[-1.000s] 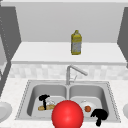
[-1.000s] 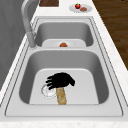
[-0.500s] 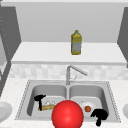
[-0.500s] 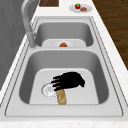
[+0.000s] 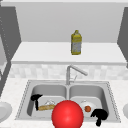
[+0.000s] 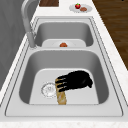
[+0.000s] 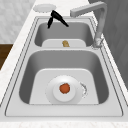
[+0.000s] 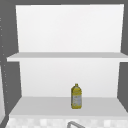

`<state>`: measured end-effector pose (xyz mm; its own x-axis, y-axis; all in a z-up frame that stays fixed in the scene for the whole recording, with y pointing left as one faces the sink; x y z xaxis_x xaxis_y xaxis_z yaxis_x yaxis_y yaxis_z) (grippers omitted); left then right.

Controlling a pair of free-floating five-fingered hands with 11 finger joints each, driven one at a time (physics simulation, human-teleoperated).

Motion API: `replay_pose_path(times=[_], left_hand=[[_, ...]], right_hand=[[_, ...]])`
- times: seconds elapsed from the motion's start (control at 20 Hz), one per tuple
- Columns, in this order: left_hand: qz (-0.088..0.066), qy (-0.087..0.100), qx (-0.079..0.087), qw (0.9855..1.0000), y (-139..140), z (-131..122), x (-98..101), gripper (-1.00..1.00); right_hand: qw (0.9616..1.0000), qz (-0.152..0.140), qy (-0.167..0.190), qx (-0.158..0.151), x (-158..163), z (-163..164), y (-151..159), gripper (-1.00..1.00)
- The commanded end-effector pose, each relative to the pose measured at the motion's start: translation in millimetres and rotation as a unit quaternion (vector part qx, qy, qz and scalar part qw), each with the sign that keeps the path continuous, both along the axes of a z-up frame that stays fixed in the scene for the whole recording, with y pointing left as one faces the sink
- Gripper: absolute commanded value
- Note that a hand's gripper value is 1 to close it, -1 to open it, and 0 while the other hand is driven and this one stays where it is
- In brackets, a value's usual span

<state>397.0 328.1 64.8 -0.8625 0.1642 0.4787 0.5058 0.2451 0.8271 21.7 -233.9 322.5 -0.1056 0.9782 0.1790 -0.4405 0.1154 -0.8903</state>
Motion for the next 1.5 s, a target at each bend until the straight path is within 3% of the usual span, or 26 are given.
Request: replay_pose_path(times=[0.0,0.3,0.45,0.55,0.65,0.8,0.95,1.2,1.35,1.45], left_hand=[[0.007,0.012,0.031,0.9994,9.6,13.5,-7.2,-1.00],[0.016,0.016,0.029,0.9993,21.2,46.1,-16.8,-1.00],[0.018,0.004,0.032,0.9993,20.2,68.4,-26.1,-1.00],[0.020,0.005,0.042,0.9989,20.6,76.4,-29.2,-1.00],[0.016,0.003,0.036,0.9992,24.0,76.8,-33.8,-1.00],[0.026,0.003,0.036,0.9990,26.9,79.5,-42.9,-1.00],[0.012,-0.016,0.023,0.9995,31.3,82.3,-52.3,-1.00],[0.014,-0.030,0.021,0.9992,36.9,86.0,-68.3,-1.00],[0.009,-0.051,0.021,0.9984,35.2,91.2,-80.8,-1.00],[0.010,-0.050,0.022,0.9985,35.2,99.3,-85.3,-1.00]], right_hand=[[1.0000,0.000,0.000,0.000,0.0,0.0,0.0,0.00],[1.0000,0.000,0.000,0.000,0.0,0.0,0.0,0.00],[1.0000,0.000,0.000,0.000,0.0,0.0,0.0,0.00],[1.0000,0.000,0.000,0.000,0.0,0.0,0.0,0.00],[1.0000,0.000,0.000,0.000,0.0,0.0,0.0,0.00],[1.0000,0.000,0.000,0.000,0.0,0.0,0.0,0.00],[1.0000,0.000,0.000,0.000,0.0,0.0,0.0,0.00],[1.0000,0.000,0.000,0.000,0.0,0.0,0.0,0.00],[1.0000,0.000,0.000,0.000,0.0,0.0,0.0,0.00],[1.0000,0.000,0.000,0.000,0.0,0.0,0.0,0.00]])
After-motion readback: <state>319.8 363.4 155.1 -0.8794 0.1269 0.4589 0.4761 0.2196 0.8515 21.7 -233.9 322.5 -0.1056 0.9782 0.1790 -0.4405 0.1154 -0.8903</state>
